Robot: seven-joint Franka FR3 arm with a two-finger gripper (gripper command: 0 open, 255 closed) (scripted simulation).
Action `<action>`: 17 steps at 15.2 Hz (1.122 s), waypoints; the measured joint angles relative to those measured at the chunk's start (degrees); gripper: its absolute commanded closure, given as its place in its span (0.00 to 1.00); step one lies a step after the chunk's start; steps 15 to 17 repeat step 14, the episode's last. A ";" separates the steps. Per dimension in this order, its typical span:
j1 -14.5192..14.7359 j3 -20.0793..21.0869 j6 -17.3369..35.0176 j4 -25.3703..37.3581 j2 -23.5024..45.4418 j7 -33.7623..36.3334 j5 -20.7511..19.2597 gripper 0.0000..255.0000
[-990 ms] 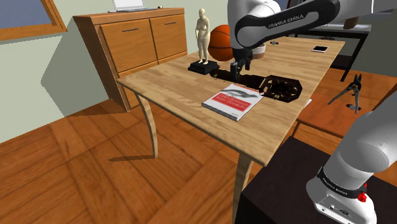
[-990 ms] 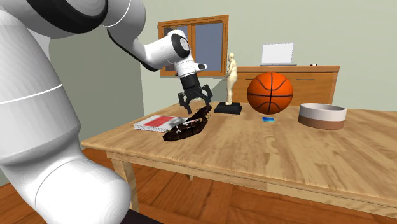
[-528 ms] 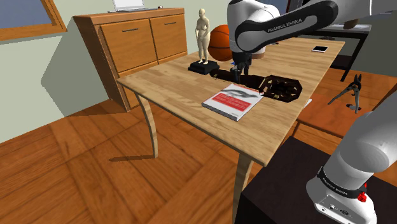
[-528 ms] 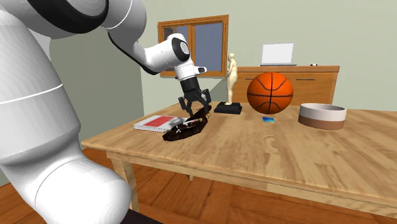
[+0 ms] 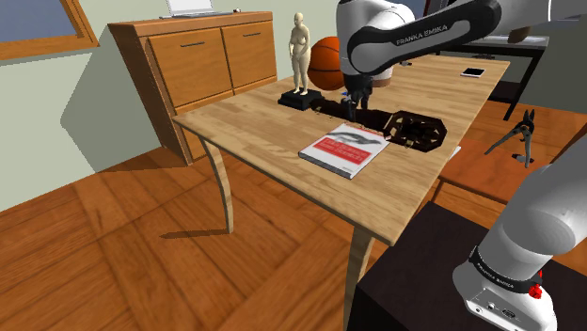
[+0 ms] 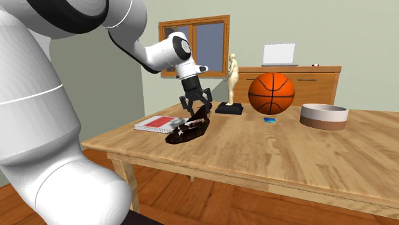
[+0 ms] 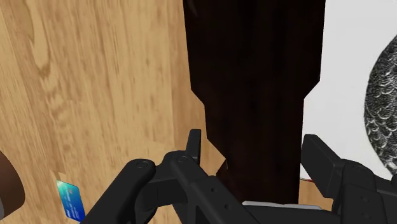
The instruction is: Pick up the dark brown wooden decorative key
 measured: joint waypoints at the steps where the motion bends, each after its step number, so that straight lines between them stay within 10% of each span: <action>1: -0.01 -0.01 -0.63 0.80 0.15 -0.21 0.04 1.00; 17: 0.11 0.26 -9.73 10.05 0.01 -2.70 0.77 1.00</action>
